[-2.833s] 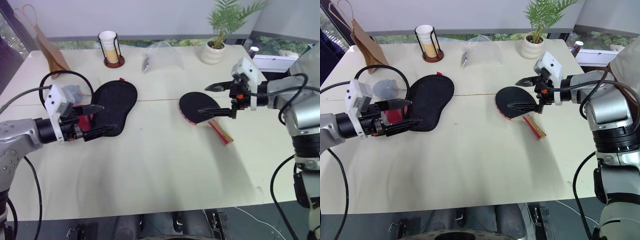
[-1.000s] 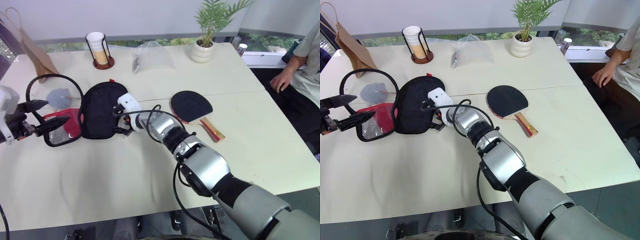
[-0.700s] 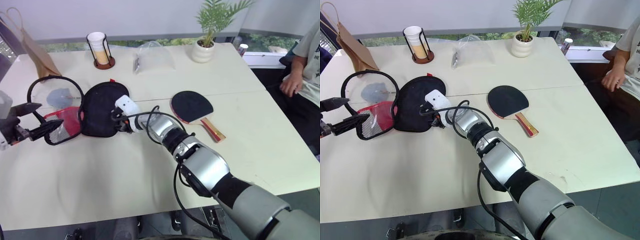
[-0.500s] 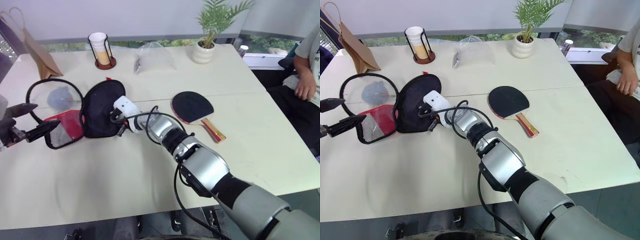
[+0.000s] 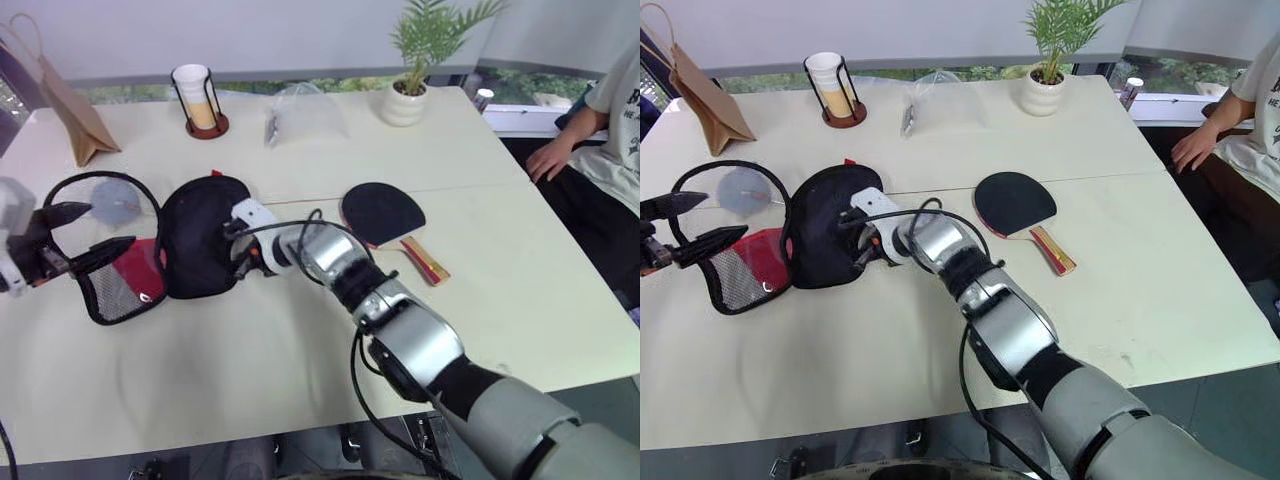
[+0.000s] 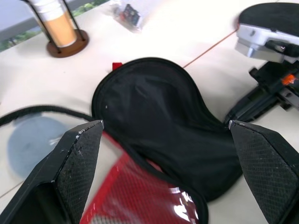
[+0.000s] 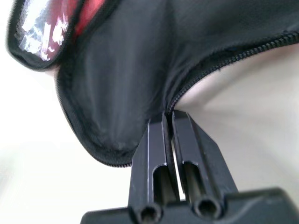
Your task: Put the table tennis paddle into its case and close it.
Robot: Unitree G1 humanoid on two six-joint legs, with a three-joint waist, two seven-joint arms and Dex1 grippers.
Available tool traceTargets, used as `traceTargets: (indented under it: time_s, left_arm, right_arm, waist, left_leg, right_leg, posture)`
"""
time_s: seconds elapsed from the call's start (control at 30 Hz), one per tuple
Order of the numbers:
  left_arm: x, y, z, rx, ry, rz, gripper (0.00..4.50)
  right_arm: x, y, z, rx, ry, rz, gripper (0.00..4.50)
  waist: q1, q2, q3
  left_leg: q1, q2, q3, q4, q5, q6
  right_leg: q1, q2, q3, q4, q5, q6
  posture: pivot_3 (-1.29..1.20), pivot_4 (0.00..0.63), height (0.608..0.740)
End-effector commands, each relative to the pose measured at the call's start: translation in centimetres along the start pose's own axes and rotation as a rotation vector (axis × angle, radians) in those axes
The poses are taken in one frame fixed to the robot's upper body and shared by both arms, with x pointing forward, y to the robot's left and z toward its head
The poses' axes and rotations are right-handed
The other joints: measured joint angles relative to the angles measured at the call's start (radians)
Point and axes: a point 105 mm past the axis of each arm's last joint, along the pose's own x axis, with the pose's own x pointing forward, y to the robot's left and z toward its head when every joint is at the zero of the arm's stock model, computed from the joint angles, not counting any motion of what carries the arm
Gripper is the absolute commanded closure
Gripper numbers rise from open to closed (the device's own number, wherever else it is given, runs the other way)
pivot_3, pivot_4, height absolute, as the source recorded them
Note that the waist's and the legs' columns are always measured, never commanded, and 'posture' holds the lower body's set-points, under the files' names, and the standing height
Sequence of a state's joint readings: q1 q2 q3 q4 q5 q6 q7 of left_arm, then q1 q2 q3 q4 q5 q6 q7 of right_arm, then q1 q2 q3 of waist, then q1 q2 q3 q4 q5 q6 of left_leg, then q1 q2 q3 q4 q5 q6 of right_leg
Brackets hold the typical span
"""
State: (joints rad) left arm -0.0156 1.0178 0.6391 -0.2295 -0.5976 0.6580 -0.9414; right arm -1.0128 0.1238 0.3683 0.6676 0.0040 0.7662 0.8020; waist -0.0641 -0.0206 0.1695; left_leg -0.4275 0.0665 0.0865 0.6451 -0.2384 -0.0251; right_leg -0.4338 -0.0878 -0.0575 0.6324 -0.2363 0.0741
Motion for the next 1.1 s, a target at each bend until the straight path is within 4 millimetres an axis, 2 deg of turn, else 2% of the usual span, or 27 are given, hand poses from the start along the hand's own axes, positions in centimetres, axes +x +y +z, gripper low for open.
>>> traceTargets:
  time_s: [0.03, 0.17, 0.3, 0.53, 0.7, 0.93, 1.1]
  left_arm:
    - [0.6, 0.1, 0.6, 0.031, -0.027, -0.011, 0.02]
    - [1.4, -0.3, 0.5, 0.03, -0.035, -0.041, 0.02]
    - [2.4, -0.8, 0.5, 0.028, -0.04, -0.076, 0.02]
    - [3.2, -1.3, 0.5, 0.028, -0.043, -0.112, 0.02]
    - [3.6, -1.7, 0.3, 0.026, -0.041, -0.129, 0.02]
    - [4.1, -2.0, 0.2, 0.024, -0.042, -0.147, 0.02]
    - [4.4, -2.3, -0.1, 0.023, -0.036, -0.168, 0.02]
  right_arm:
    - [-2.4, 0.7, -1.8, -0.048, 0.055, 0.029, 4.44]
    - [-5.0, 0.2, -3.2, -0.102, 0.076, -0.006, 4.44]
    - [-7.9, -1.3, -4.6, -0.138, 0.101, -0.054, 4.44]
    - [-11.3, -3.5, -5.9, -0.196, 0.134, -0.115, 4.44]
    - [-13.6, -4.4, -7.2, -0.223, 0.169, -0.132, 4.44]
    - [-15.6, -4.1, -9.0, -0.226, 0.207, -0.101, 4.44]
    - [-15.9, -5.0, -9.0, -0.228, 0.212, -0.131, 4.44]
  waist:
    - [0.008, 0.0, 0.0]
    - [0.02, -0.001, -0.001]
    - [0.025, -0.001, 0.0]
    - [0.028, -0.001, -0.001]
    - [0.032, -0.001, -0.001]
    - [0.053, -0.001, -0.001]
    - [0.051, -0.001, -0.001]
  left_leg:
    - [0.0, 0.0, 0.0, 0.0, 0.0, 0.0]
    - [0.0, -0.001, 0.001, 0.001, 0.0, 0.0]
    - [0.0, -0.001, 0.003, 0.001, 0.0, 0.0]
    - [0.0, -0.001, 0.005, 0.001, 0.0, 0.0]
    - [0.0, -0.001, 0.005, 0.002, 0.0, 0.0]
    - [0.0, -0.001, 0.005, 0.002, 0.0, 0.0]
    - [0.0, -0.001, 0.005, 0.002, 0.0, 0.0]
  right_leg:
    - [0.0, 0.0, 0.0, -0.001, 0.0, 0.0]
    - [0.0, 0.0, 0.0, -0.001, -0.001, -0.002]
    - [0.0, 0.001, -0.001, 0.0, -0.001, -0.002]
    - [0.0, 0.001, -0.001, -0.001, -0.001, -0.002]
    - [0.0, 0.001, -0.001, -0.001, -0.001, -0.002]
    - [0.0, 0.001, -0.001, -0.001, -0.002, -0.002]
    - [0.0, 0.001, 0.0, -0.002, -0.002, -0.002]
  posture:
    - [0.0, 0.15, 0.74]
    - [0.0, 0.15, 0.74]
    - [0.0, 0.15, 0.74]
    - [0.0, 0.15, 0.74]
    - [0.0, 0.15, 0.74]
    - [0.0, 0.15, 0.74]
    - [0.0, 0.15, 0.74]
